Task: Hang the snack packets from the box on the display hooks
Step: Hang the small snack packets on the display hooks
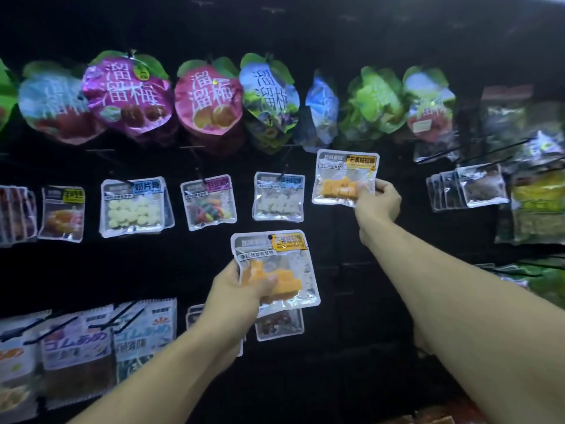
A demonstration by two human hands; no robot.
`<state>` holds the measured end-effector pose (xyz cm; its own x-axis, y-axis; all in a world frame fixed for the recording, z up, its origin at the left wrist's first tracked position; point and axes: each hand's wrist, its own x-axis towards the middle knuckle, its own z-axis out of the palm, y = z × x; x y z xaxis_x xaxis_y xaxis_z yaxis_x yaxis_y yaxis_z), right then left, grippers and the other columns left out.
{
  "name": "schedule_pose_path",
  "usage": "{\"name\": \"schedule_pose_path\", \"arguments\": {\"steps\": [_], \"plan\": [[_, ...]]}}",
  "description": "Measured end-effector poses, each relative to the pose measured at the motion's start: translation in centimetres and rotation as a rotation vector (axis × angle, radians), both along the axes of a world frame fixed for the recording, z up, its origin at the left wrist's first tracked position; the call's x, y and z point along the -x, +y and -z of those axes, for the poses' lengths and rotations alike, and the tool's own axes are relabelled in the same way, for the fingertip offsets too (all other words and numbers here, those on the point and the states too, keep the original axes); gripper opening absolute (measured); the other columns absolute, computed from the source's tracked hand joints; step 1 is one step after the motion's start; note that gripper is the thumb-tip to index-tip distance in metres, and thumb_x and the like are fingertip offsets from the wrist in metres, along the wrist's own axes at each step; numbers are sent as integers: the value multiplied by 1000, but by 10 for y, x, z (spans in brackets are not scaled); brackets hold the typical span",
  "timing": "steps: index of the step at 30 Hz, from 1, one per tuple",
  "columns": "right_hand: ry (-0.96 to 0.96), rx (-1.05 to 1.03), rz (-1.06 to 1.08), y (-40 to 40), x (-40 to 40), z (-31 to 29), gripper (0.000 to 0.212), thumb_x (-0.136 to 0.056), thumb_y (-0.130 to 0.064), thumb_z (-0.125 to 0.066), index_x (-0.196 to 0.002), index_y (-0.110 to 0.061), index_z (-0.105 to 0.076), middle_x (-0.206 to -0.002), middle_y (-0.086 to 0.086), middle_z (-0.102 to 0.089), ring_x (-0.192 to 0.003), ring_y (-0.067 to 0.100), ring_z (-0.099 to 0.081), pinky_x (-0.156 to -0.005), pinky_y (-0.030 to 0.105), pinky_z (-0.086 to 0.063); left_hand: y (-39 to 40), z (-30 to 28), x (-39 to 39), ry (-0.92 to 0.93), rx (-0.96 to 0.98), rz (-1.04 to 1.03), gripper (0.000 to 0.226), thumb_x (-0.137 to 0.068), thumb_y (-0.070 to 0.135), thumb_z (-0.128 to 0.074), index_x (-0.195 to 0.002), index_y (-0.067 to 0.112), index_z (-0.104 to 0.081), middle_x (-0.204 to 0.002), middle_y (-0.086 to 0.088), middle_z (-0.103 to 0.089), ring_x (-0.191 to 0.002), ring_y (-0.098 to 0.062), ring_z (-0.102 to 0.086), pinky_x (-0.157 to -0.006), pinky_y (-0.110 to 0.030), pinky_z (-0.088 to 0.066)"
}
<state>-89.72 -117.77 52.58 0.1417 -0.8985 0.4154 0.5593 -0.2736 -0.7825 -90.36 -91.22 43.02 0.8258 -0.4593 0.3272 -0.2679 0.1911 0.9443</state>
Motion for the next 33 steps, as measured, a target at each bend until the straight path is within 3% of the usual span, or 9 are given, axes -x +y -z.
{"name": "schedule_pose_path", "arguments": {"steps": [2,8,14,17,19,24,26,29,33], "plan": [[25,-2,3,-8,-2,-4,12,-98,-21,-68,-110,-24,-69,-99,-6,-68,-80,11,-62,-57,18,-40,-4,3,-4,-12,15,-27,25,-104,5,-63,-120,24,-68,-102,2,-84,-86,-16,-82,-75,-29,-54],[86,23,-2,-26,-6,-3,14,-99,-21,-67,-113,-22,-71,-99,-6,-67,-70,0,-55,-54,16,-38,-14,11,-12,9,53,-59,27,-103,5,-65,-118,26,-70,-103,5,-83,-94,-15,-81,-76,-27,-55],[129,72,-24,-36,-9,-6,21,-100,-22,-68,-120,-19,-73,-105,-4,-70,-71,1,-57,-54,16,-39,-29,14,-11,-9,77,-8,25,-103,0,-62,-114,22,-68,-91,10,-83,-75,-7,-80,-52,-11,-54],[167,88,-43,-41,-14,-7,20,-100,-24,-68,-119,-20,-73,-105,-3,-71,-72,3,-58,-56,17,-41,-35,17,-14,-16,69,-10,25,-104,4,-62,-118,23,-68,-98,6,-84,-85,-13,-82,-65,-20,-58],[188,98,-43,-47,-22,-6,19,-101,-24,-67,-119,-21,-74,-105,-3,-71,-74,4,-60,-59,19,-43,-38,20,-17,-19,70,-9,26,-104,5,-63,-120,24,-69,-102,5,-84,-92,-16,-82,-73,-26,-56],[280,114,-32,-60,-51,-11,21,-99,-24,-70,-119,-21,-75,-110,2,-73,-87,19,-68,-71,28,-50,-43,30,-29,-25,57,17,26,-103,5,-63,-118,26,-69,-100,7,-84,-88,-12,-82,-70,-24,-59],[335,110,-21,-64,-64,-14,21,-96,-19,-74,-117,-20,-76,-109,4,-74,-90,21,-72,-73,29,-55,-44,34,-36,-38,52,25,26,-103,5,-63,-117,26,-69,-97,10,-84,-83,-8,-81,-62,-18,-59],[374,73,-37,-74,-81,-13,21,-90,0,-67,-99,-14,-79,-107,7,-77,-99,27,-77,-84,37,-65,-42,39,-41,-43,46,47,25,-102,4,-63,-114,25,-68,-92,12,-83,-77,-4,-80,-54,-8,-53],[455,69,-39,-77,-81,2,39,-87,-1,-68,-125,-11,-70,-118,8,-74,-100,28,-76,-89,43,-65,-38,44,-41,-37,47,57,26,-103,3,-63,-119,23,-67,-98,8,-84,-84,-8,-81,-62,-10,-56]]}}
